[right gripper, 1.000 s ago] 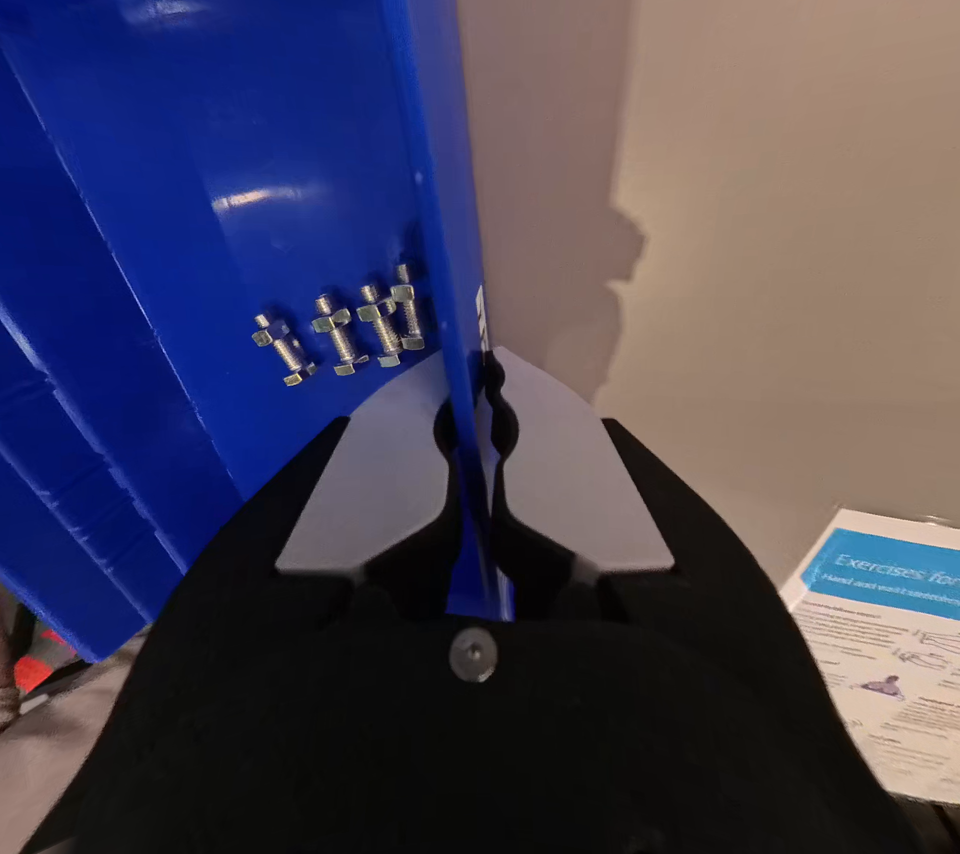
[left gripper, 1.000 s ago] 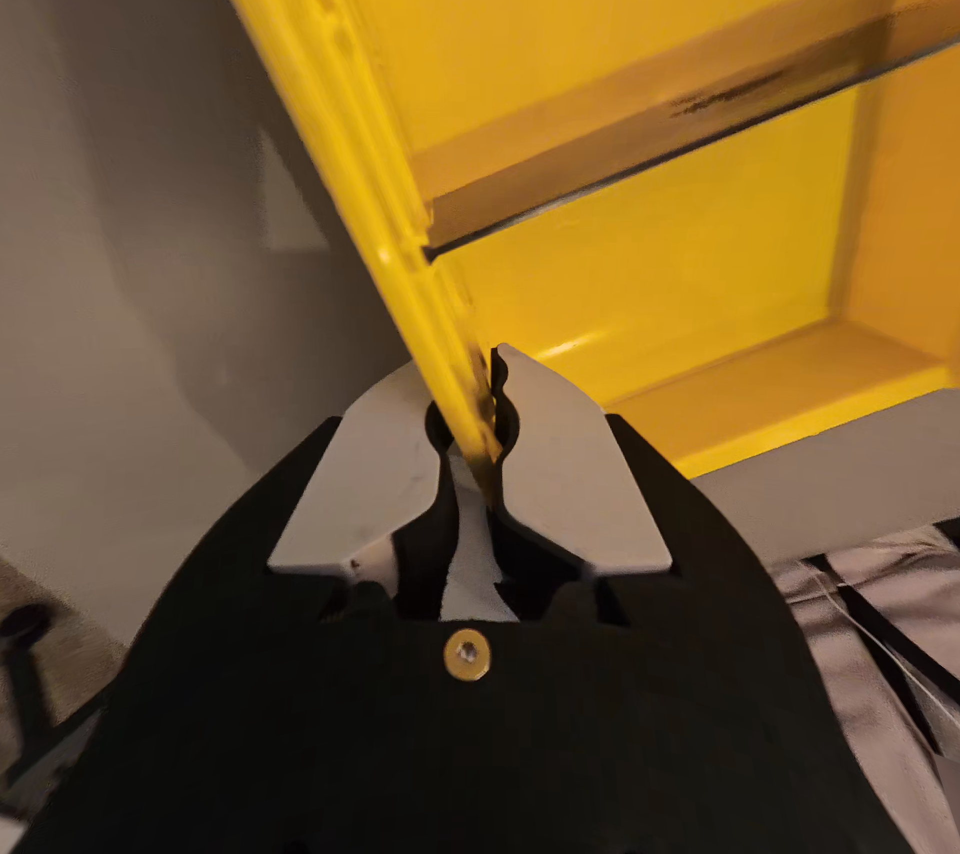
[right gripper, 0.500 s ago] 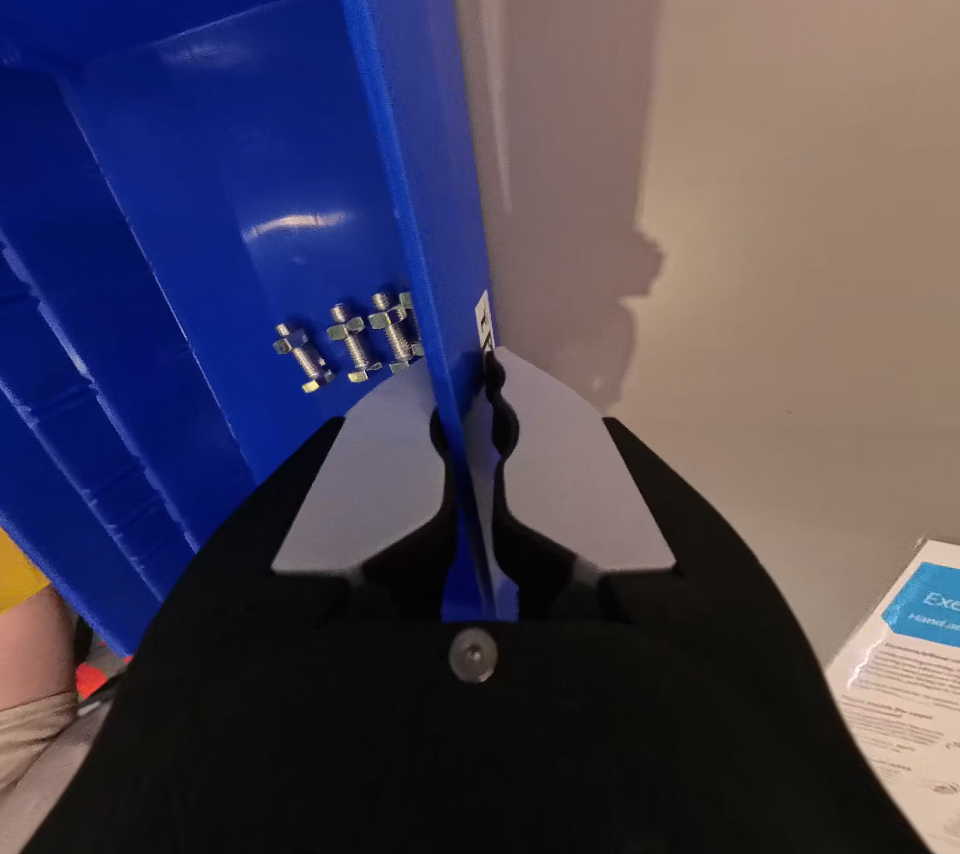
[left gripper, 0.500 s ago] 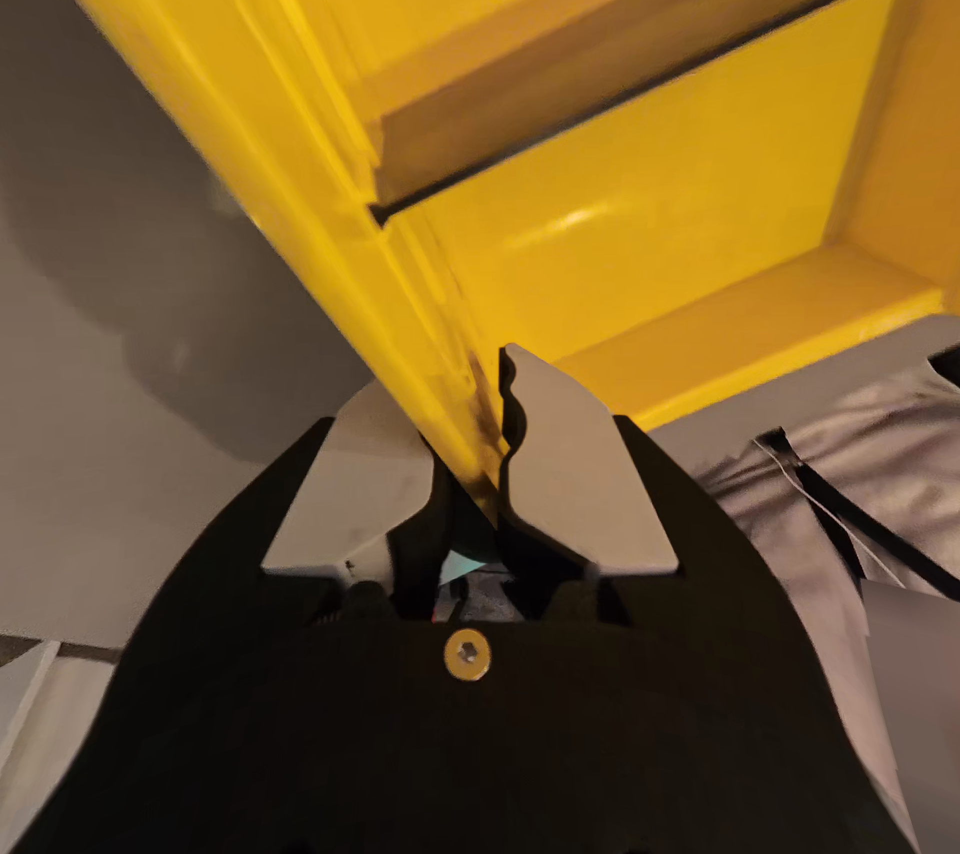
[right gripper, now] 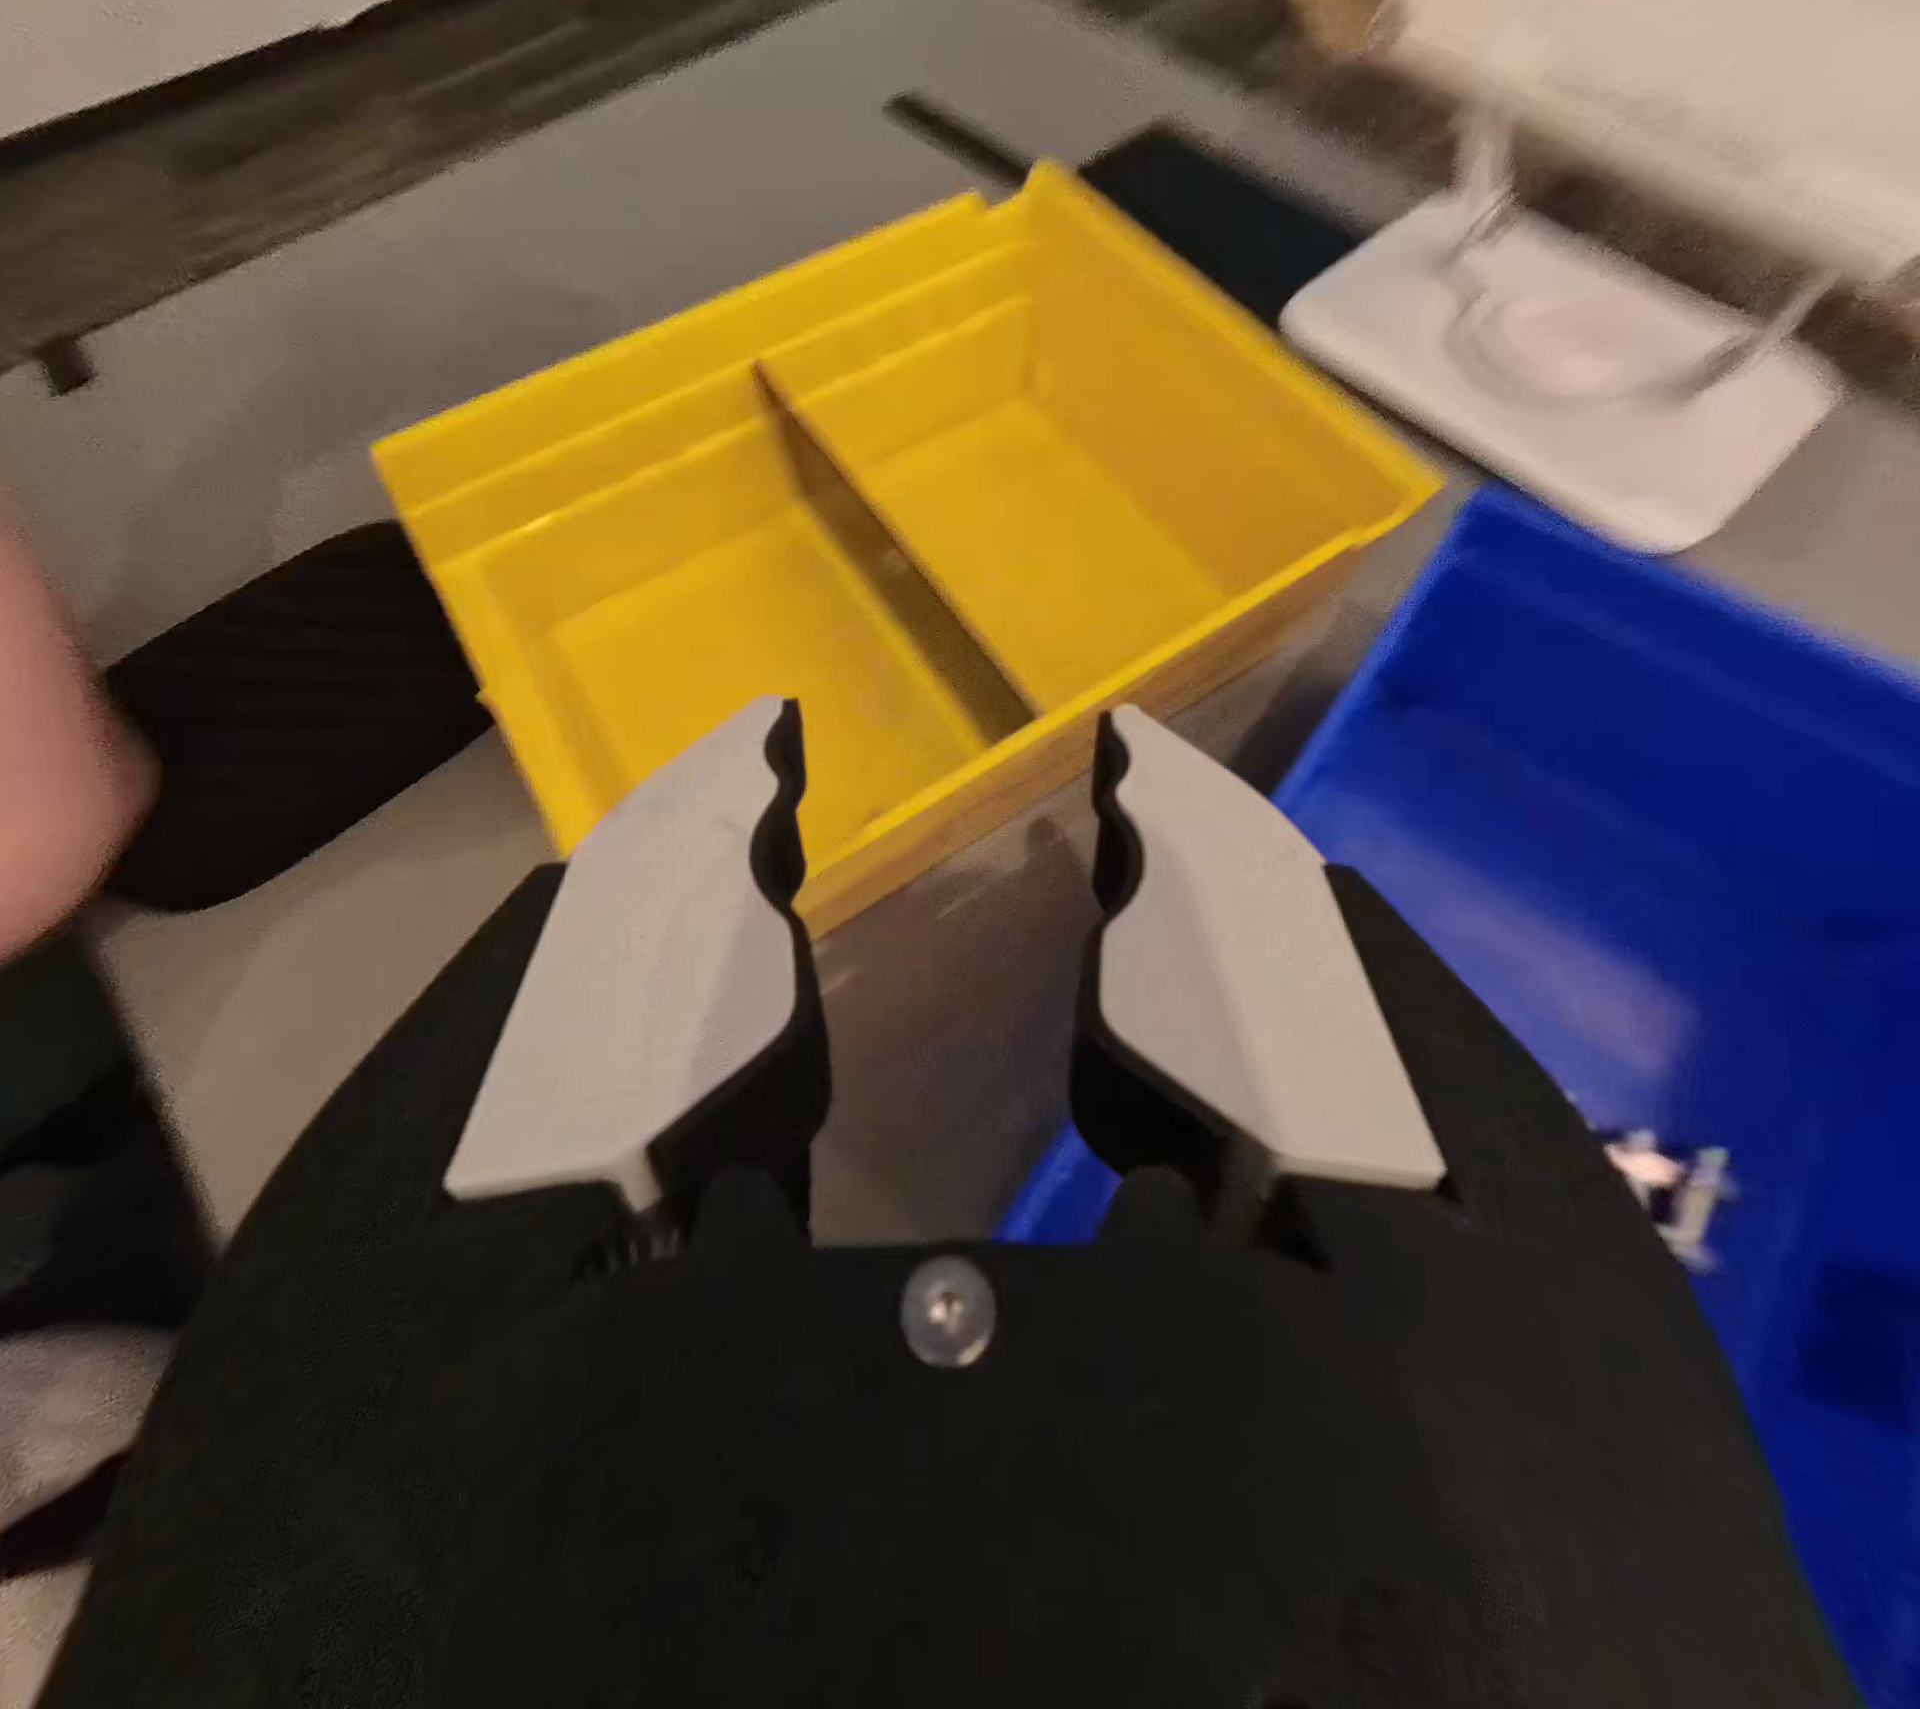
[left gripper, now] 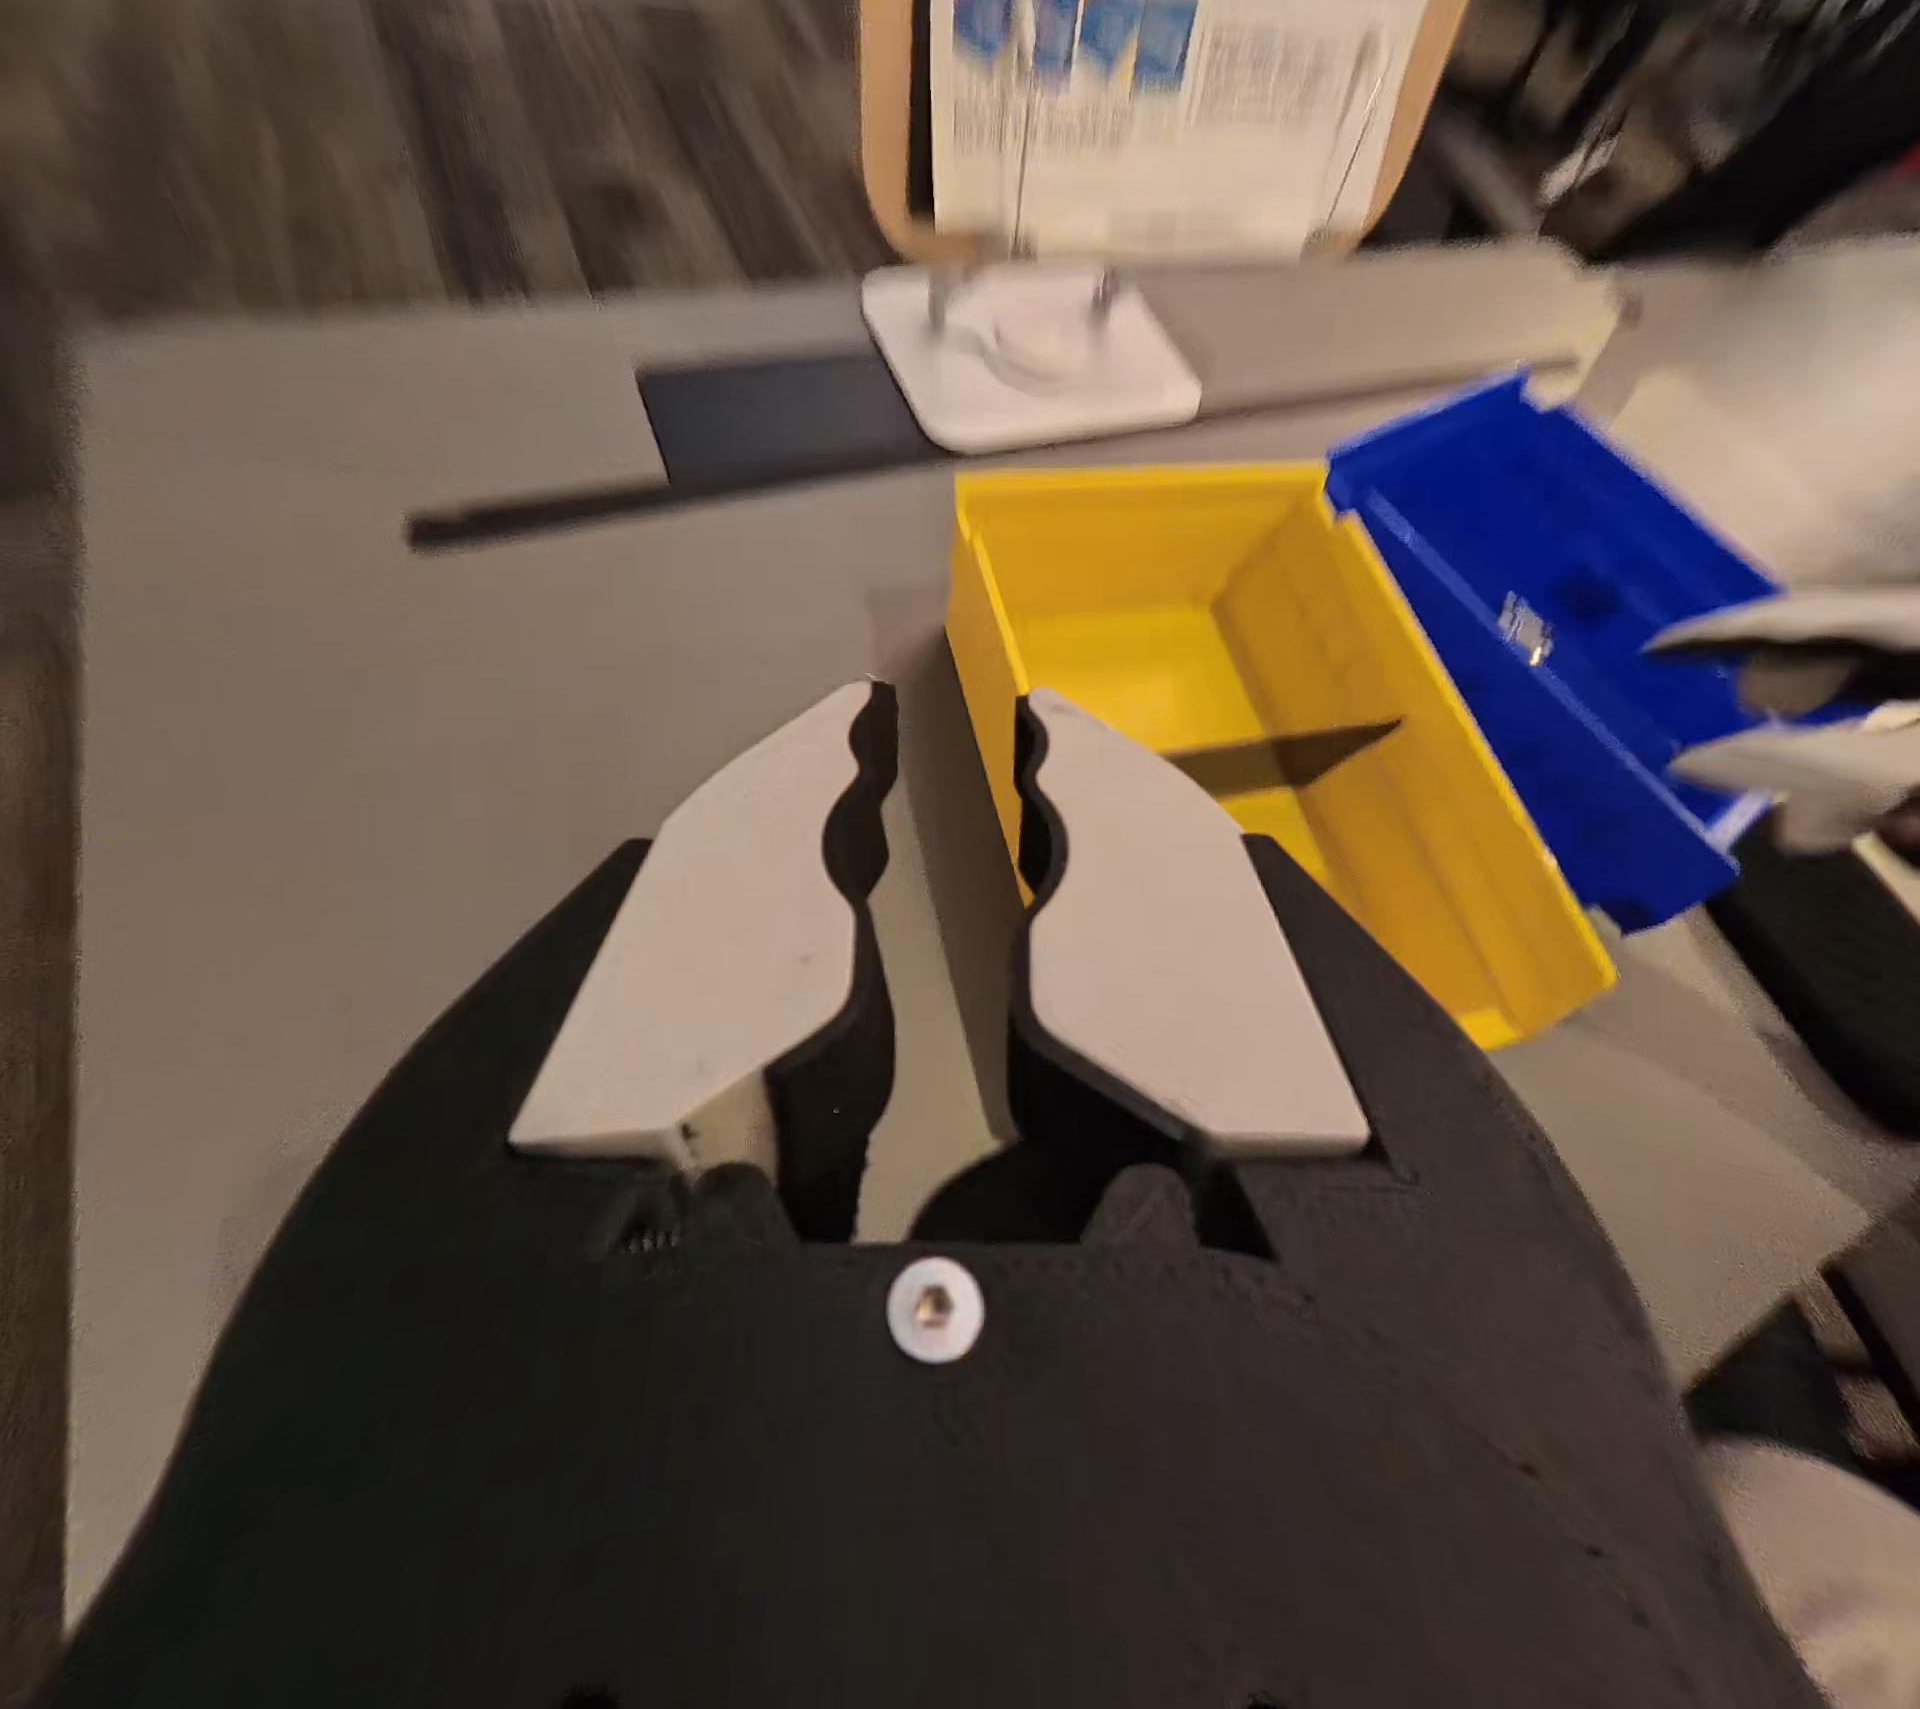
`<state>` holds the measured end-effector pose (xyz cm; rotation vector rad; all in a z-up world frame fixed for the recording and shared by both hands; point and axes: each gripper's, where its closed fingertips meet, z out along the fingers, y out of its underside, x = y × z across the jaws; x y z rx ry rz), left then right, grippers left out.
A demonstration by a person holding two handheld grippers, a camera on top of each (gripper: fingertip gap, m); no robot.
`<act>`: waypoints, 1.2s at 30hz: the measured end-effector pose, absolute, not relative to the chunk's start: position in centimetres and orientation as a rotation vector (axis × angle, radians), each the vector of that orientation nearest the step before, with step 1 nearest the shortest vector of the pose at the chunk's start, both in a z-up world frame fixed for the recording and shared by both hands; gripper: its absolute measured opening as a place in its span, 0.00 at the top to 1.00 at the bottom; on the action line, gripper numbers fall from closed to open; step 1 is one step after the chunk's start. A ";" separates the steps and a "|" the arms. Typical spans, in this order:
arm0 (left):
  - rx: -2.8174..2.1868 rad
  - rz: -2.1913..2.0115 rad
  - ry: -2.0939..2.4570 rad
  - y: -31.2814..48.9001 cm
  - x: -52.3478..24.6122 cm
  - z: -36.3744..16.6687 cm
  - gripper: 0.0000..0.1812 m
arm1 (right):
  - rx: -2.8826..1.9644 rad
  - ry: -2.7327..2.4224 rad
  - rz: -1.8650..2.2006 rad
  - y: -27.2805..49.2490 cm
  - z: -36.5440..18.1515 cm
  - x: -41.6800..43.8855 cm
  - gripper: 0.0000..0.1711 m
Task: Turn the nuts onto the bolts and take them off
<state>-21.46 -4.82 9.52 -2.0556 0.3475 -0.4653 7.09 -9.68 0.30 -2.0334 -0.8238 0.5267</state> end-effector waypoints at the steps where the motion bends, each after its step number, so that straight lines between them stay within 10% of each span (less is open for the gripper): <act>1: -1.967 -0.464 0.344 -5.6 -21.8 11.2 0.89 | -2.143 -0.819 0.571 -10.1 -1.5 6.4 0.68; 10: -1.780 -0.427 0.403 -9.6 -20.9 14.6 0.83 | -2.631 -0.540 0.635 -9.7 -7.8 4.9 0.66; 25: -1.701 -0.564 0.597 -10.8 -15.8 15.9 0.84 | -3.072 -0.388 0.320 -5.9 -12.1 6.5 0.96; 36: -1.362 -0.711 0.538 -16.3 -14.3 22.3 0.69 | -2.951 -0.538 0.380 -4.9 2.2 8.9 0.95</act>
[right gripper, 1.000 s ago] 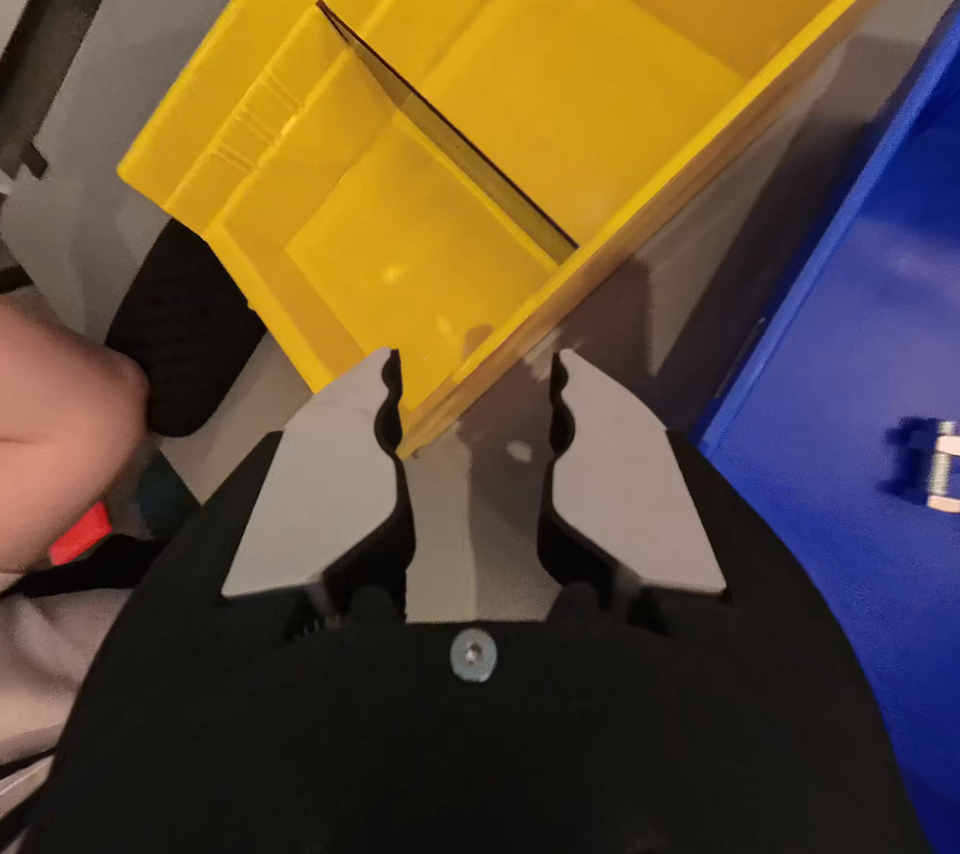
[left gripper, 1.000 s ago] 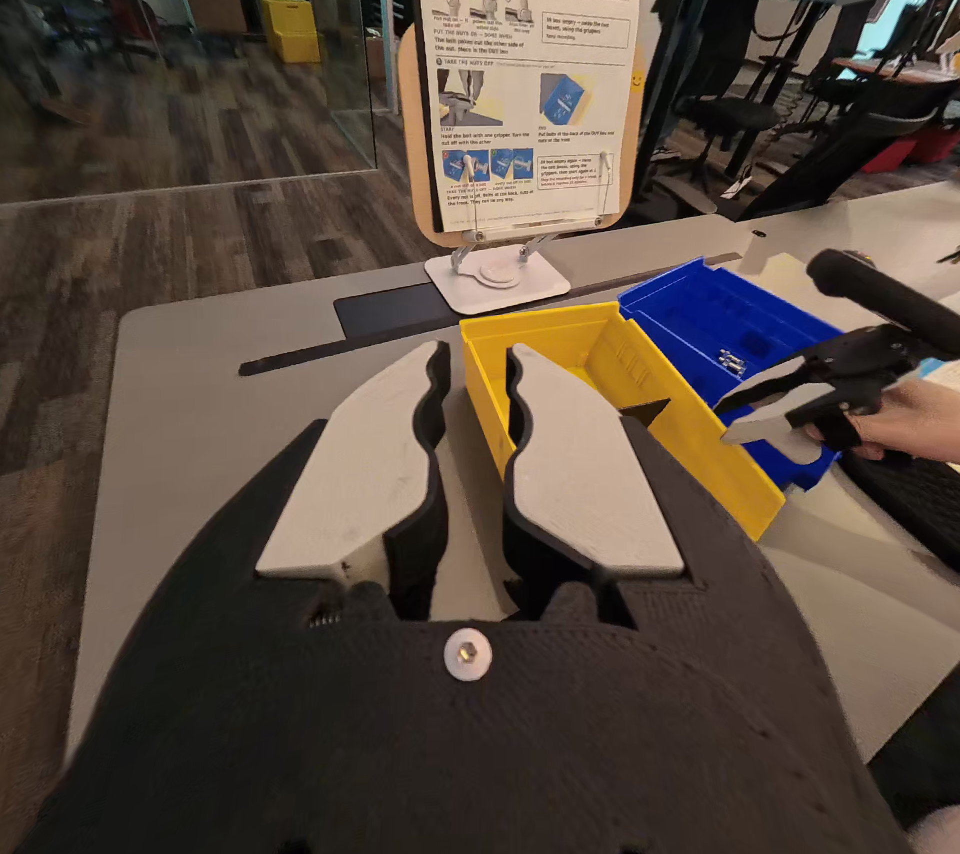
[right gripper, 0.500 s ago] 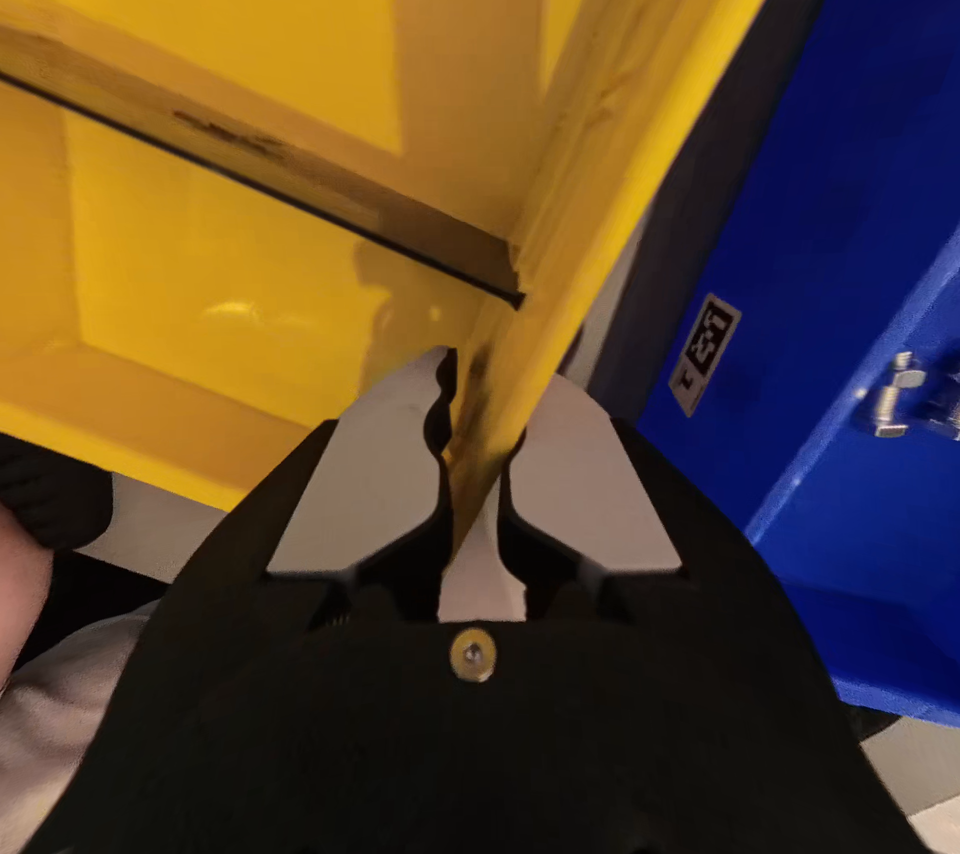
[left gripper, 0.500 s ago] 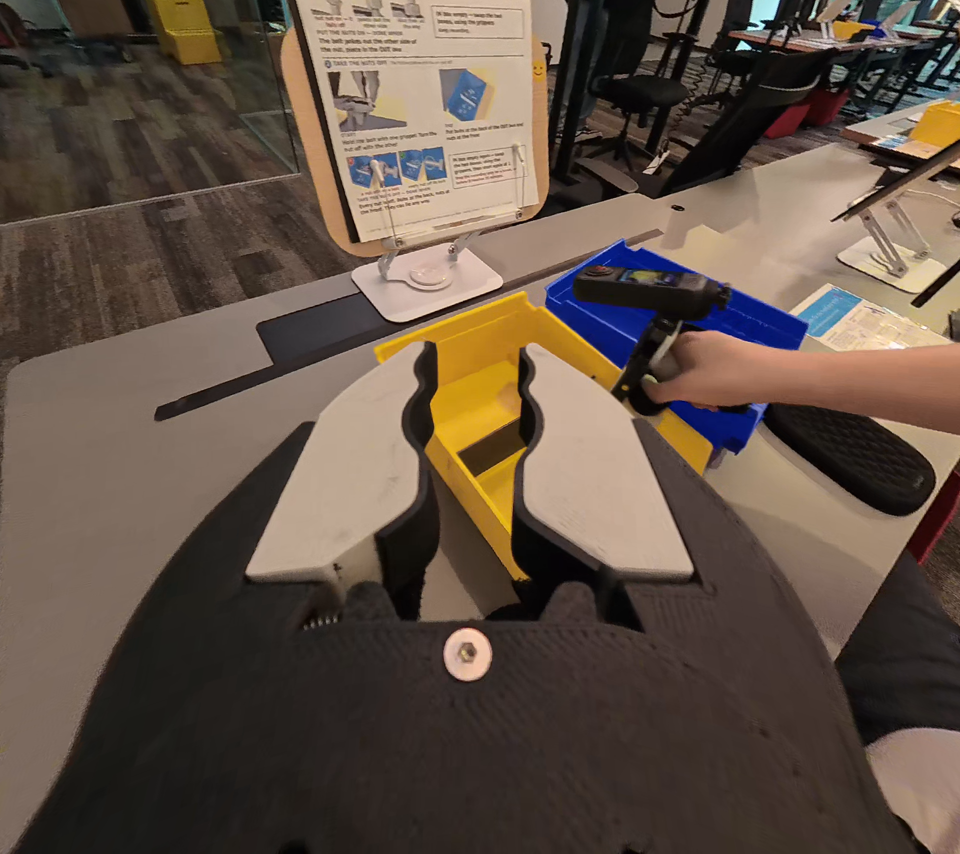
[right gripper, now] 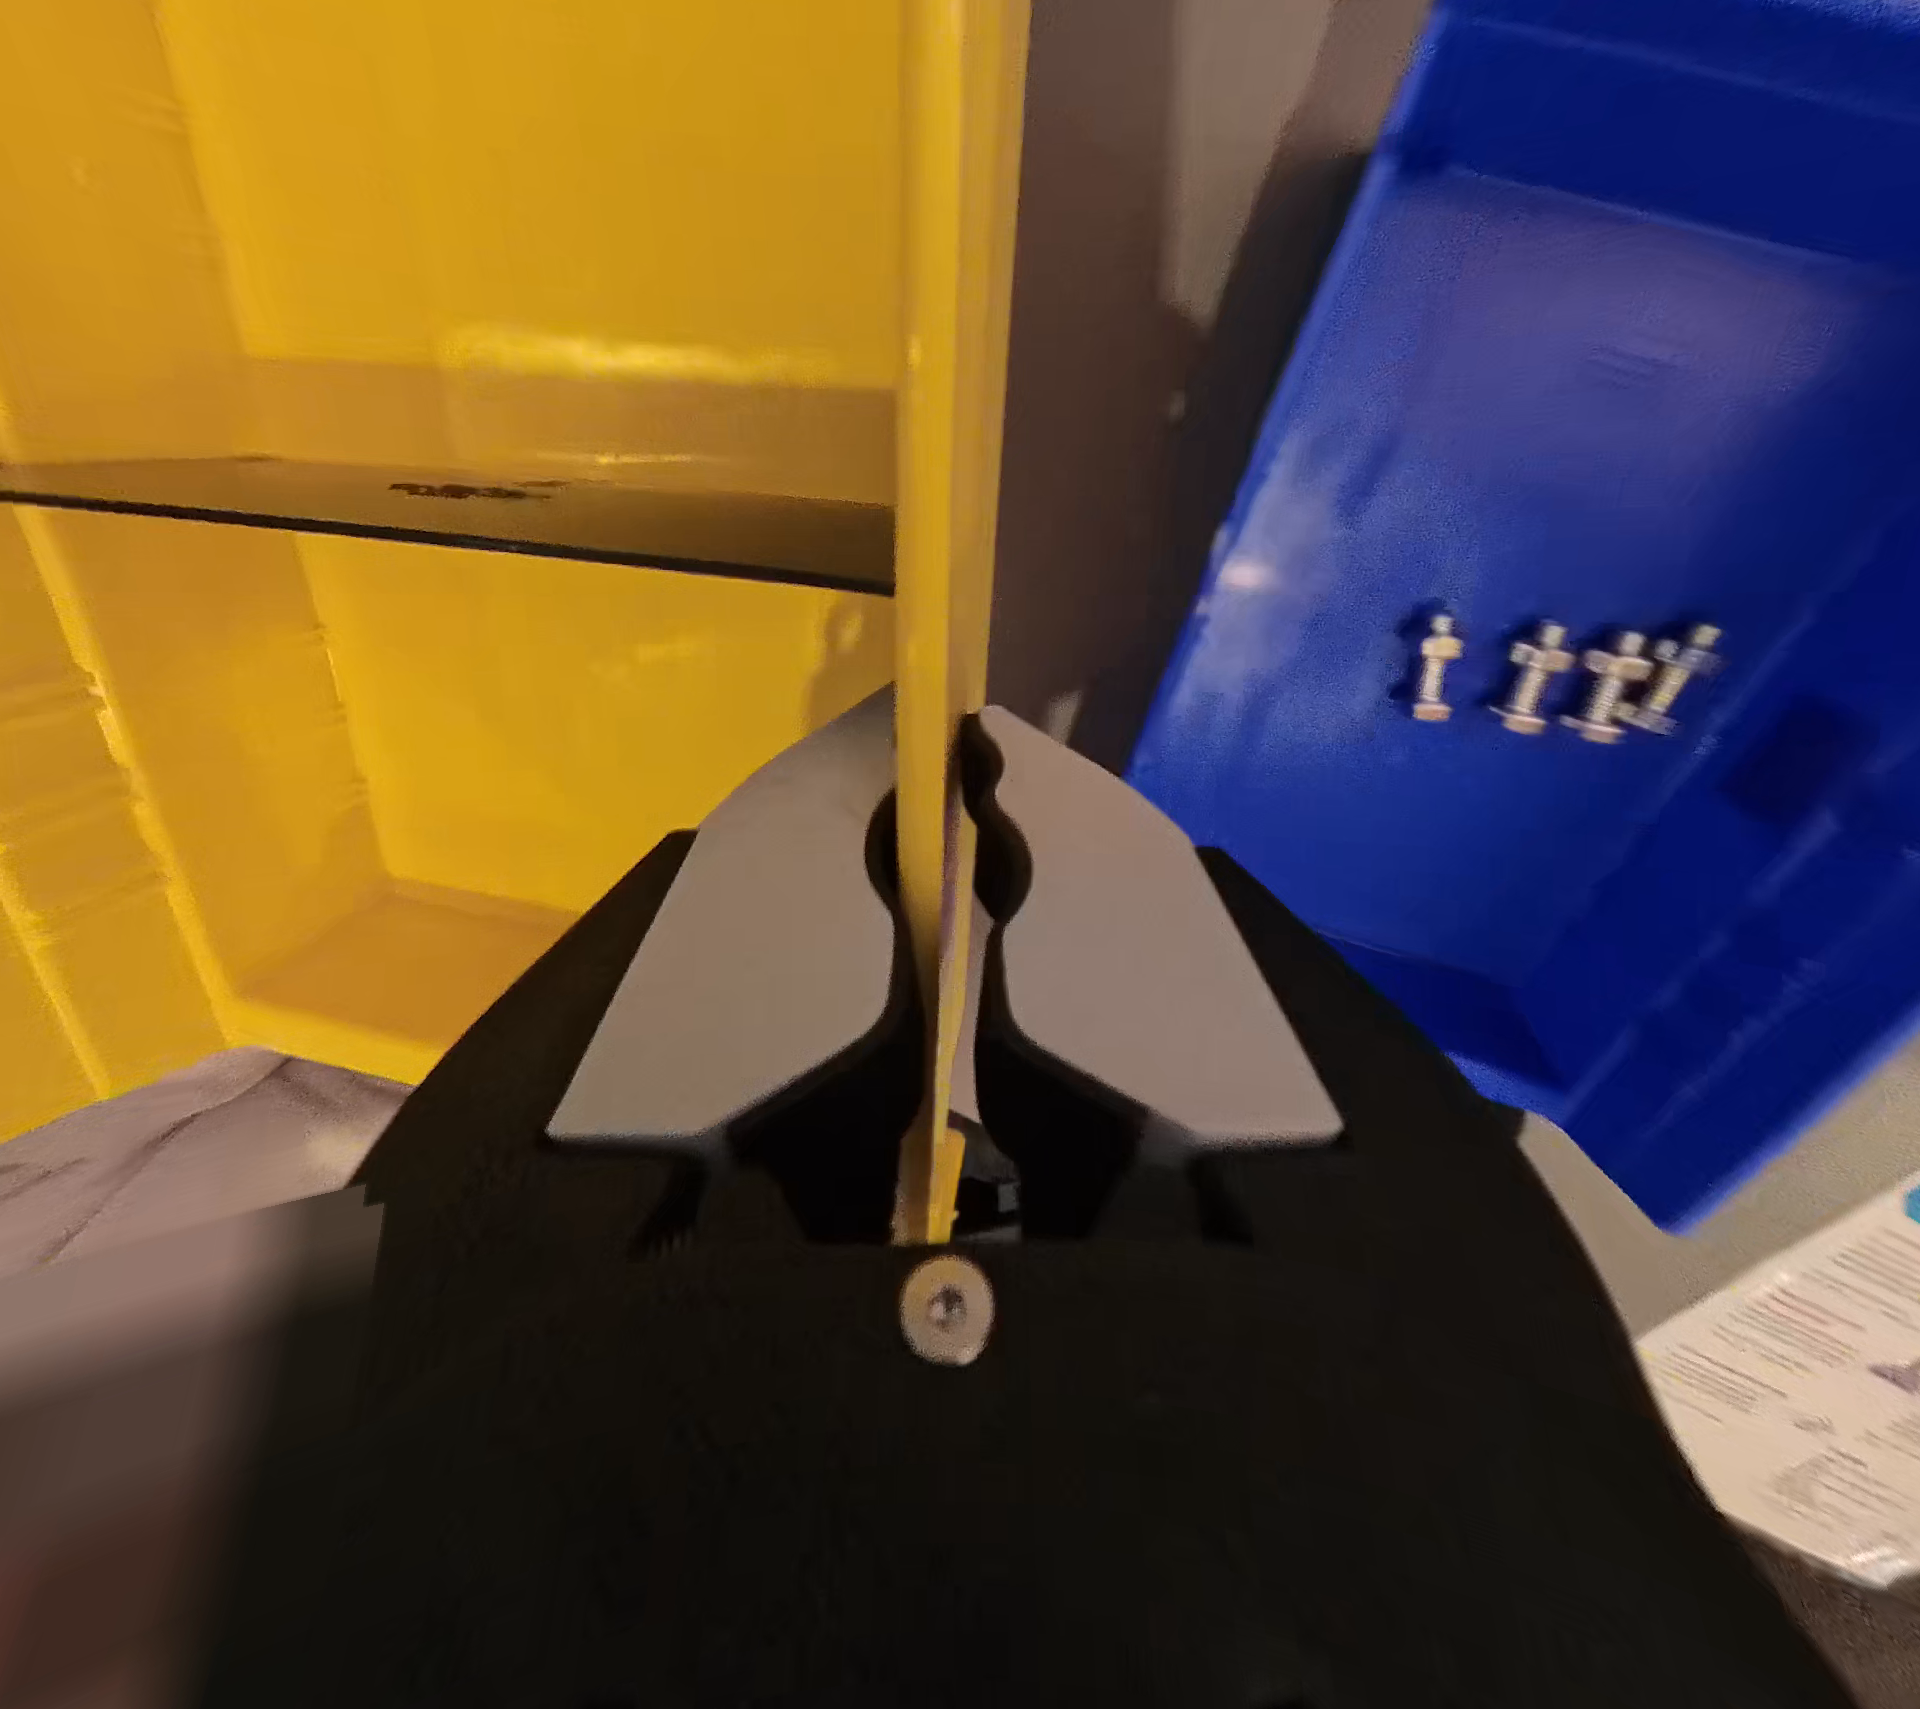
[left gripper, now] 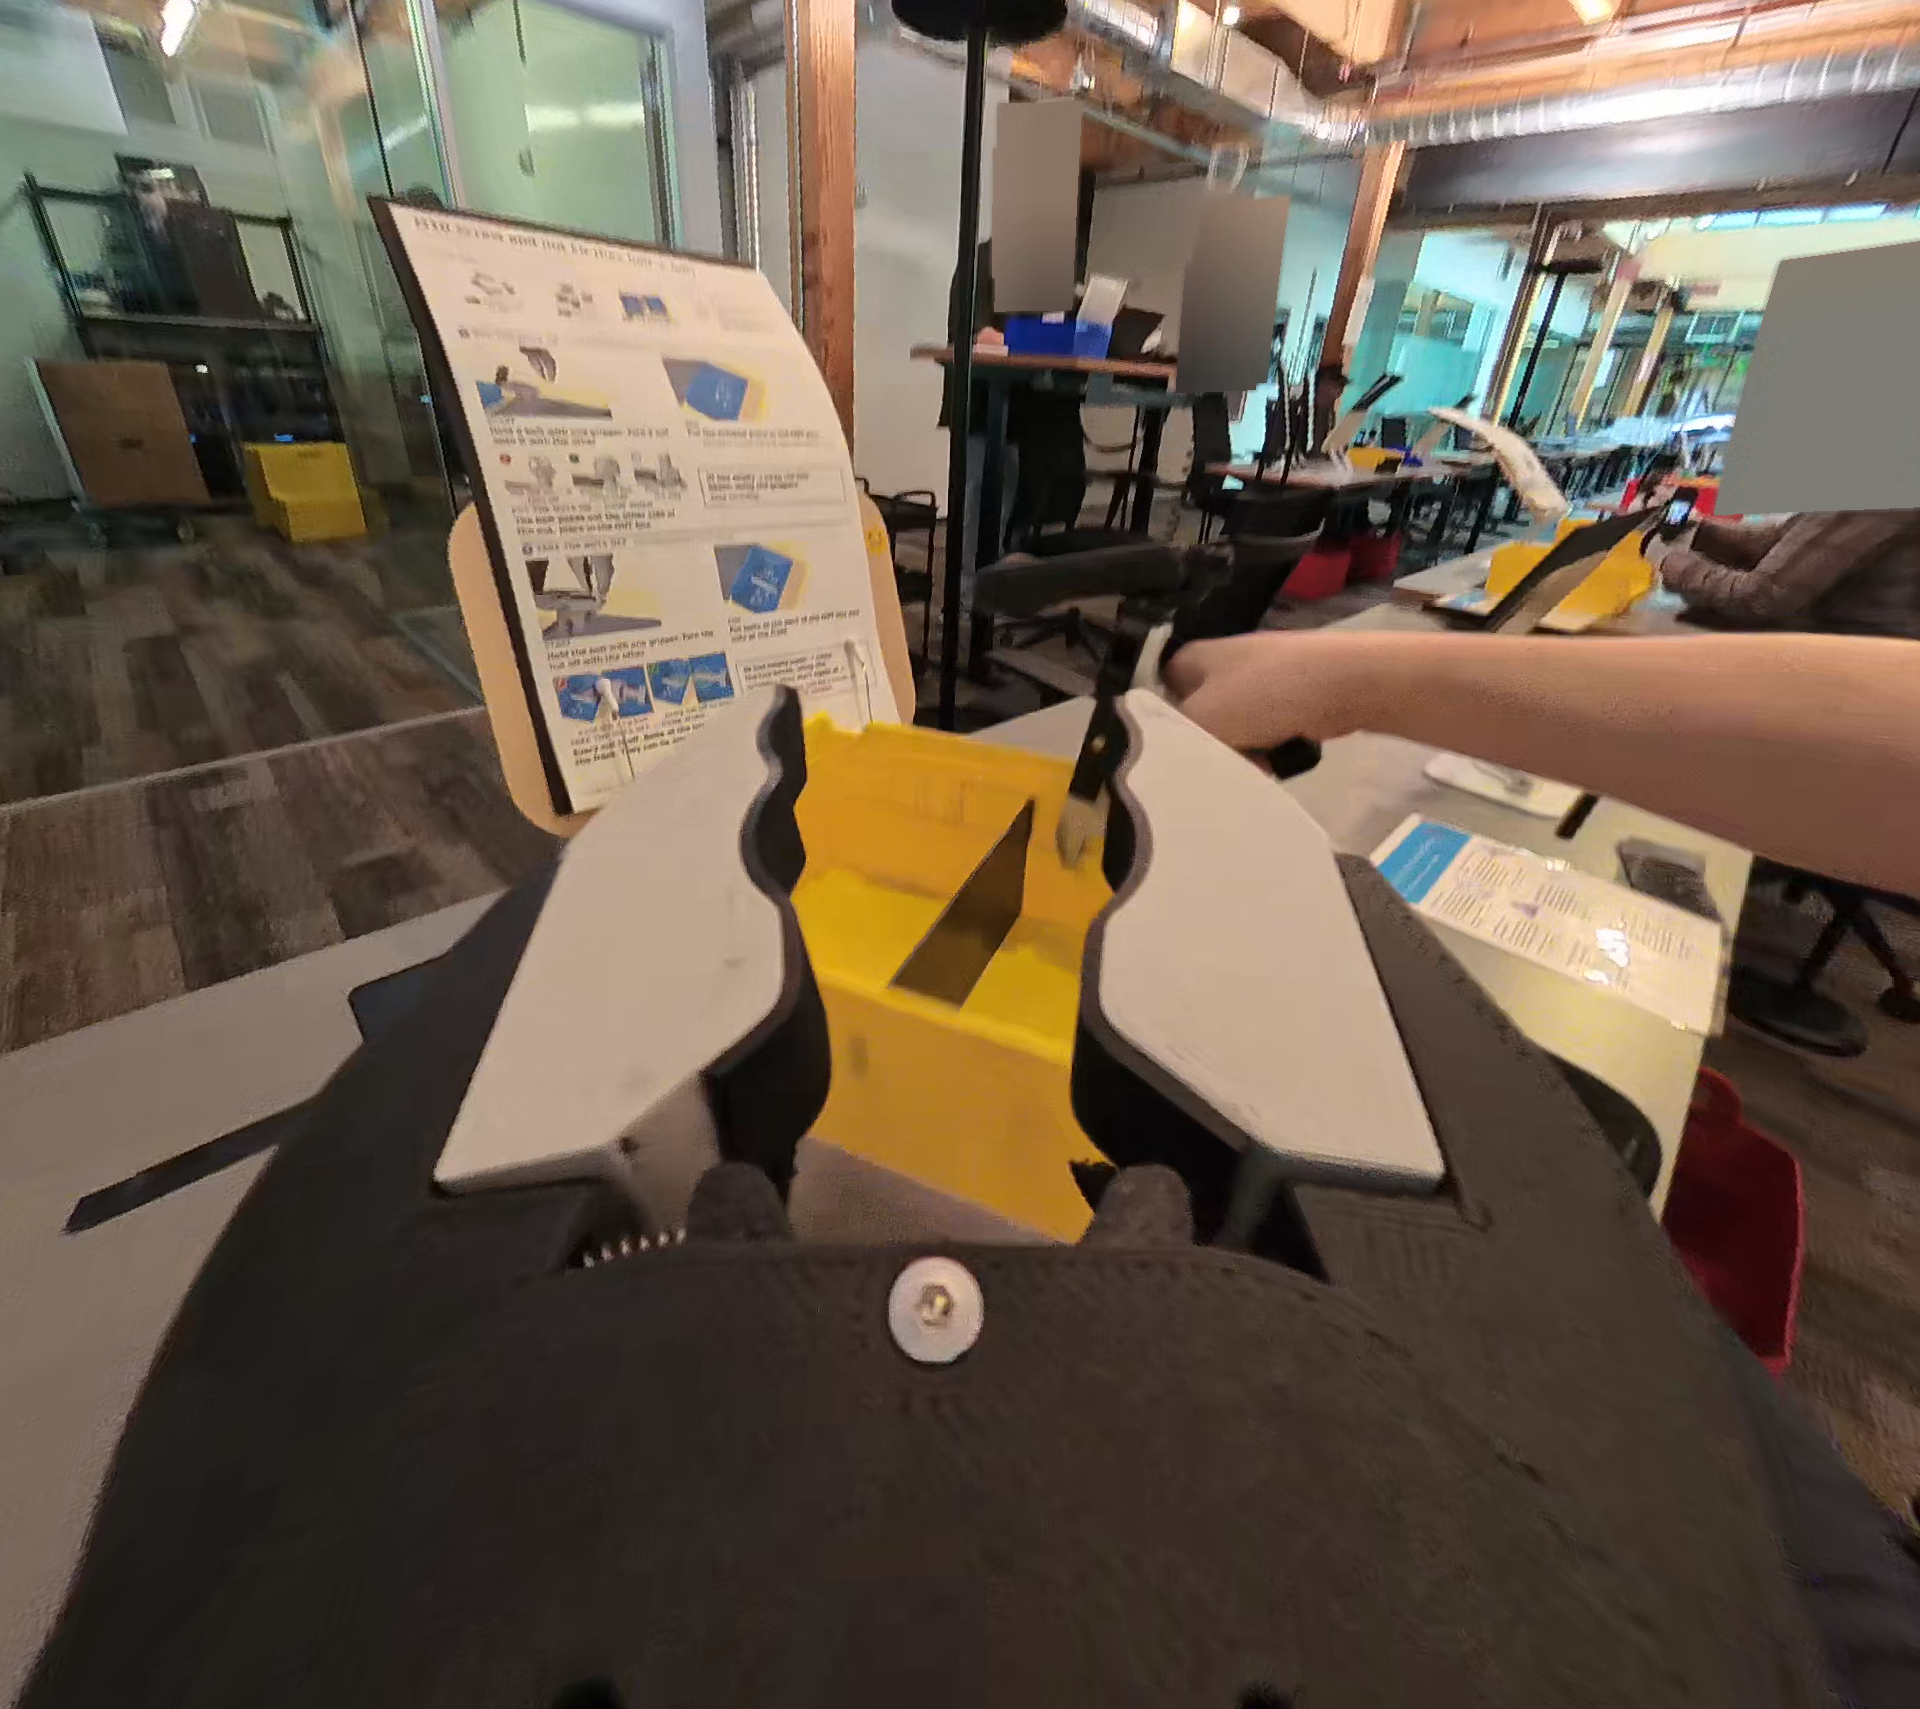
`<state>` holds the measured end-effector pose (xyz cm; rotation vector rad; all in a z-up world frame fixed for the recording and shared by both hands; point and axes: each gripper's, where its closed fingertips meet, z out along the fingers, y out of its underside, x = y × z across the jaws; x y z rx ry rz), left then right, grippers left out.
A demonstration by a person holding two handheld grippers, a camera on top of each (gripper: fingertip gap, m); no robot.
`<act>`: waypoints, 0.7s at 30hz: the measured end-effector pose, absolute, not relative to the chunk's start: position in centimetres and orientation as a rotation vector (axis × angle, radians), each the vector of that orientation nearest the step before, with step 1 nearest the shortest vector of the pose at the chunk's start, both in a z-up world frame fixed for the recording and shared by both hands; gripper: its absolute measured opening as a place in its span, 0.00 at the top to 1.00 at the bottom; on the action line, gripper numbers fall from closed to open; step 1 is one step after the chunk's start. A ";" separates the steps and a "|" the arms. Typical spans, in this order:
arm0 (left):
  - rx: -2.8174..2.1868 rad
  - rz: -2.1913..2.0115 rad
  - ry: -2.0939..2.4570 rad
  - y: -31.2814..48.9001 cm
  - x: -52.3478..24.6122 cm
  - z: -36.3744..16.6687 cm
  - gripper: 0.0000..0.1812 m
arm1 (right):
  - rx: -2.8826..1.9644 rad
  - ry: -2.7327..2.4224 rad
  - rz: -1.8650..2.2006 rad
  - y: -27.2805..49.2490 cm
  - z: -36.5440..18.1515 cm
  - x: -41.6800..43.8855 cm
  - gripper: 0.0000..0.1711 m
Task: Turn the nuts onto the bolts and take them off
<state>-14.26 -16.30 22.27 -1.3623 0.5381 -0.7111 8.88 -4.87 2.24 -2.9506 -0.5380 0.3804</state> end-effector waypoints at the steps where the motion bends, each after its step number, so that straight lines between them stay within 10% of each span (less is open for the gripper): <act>1: -1.346 -0.718 0.530 -16.8 -14.4 22.6 0.68 | -2.928 -0.515 0.360 -4.9 4.3 10.8 0.96; 10: -1.553 -0.719 0.702 -15.2 -9.3 18.8 0.60 | -2.792 0.112 -0.056 -10.4 13.3 41.2 0.97; 21: -1.799 -0.840 0.963 -8.7 10.7 7.7 0.63 | -2.751 0.666 -0.148 -20.0 2.4 62.0 0.97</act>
